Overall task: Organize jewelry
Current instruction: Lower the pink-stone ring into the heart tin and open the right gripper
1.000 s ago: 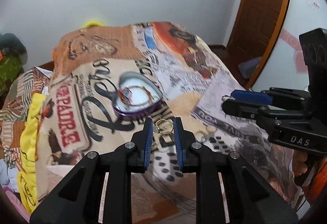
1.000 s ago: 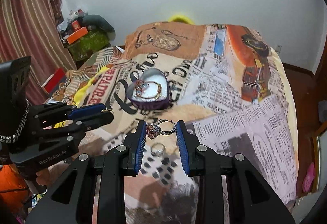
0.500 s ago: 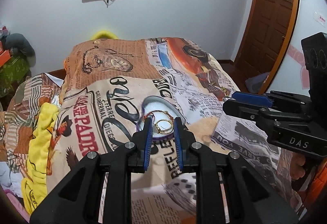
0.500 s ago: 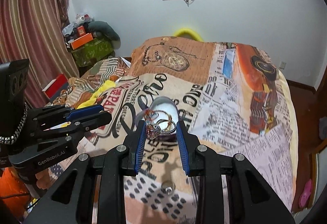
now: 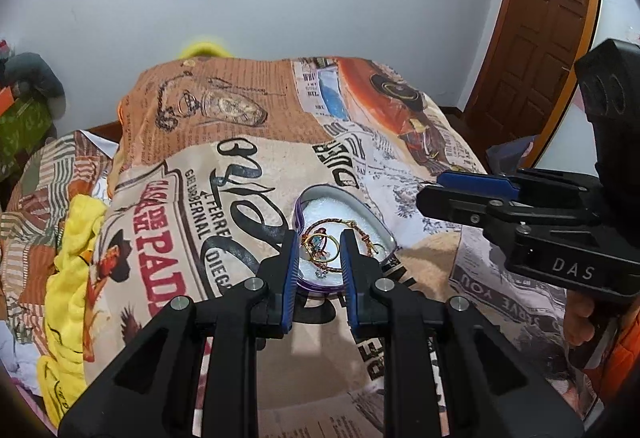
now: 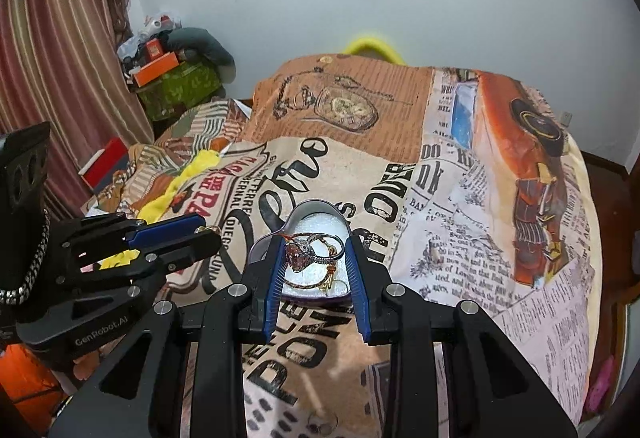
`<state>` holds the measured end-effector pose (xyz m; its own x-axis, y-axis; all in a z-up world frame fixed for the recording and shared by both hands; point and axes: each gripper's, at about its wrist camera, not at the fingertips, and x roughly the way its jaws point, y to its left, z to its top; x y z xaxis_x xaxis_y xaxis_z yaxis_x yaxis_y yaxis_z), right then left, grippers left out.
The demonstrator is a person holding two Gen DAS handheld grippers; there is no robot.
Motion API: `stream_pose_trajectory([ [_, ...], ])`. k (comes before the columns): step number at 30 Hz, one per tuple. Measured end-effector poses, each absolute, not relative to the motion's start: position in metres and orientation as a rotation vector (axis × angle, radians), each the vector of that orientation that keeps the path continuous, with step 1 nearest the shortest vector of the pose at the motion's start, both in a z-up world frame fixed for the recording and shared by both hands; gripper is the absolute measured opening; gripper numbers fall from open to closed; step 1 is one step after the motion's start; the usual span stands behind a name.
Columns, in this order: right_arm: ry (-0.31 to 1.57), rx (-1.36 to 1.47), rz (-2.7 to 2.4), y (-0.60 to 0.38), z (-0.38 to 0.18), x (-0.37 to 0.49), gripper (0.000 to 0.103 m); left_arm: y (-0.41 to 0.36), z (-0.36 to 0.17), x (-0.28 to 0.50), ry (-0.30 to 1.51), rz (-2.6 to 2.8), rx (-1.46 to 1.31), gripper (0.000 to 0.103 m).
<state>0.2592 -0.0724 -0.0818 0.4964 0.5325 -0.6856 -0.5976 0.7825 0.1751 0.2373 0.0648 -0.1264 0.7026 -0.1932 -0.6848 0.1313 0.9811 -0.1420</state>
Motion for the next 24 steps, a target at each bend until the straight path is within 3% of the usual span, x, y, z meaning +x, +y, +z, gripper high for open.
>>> stream_pose_trajectory([
  [24,0.950,-0.118,0.758,-0.048,-0.115,0.291,0.027,0.061,-0.169,0.273,0.881,-0.244,-0.093,0.020],
])
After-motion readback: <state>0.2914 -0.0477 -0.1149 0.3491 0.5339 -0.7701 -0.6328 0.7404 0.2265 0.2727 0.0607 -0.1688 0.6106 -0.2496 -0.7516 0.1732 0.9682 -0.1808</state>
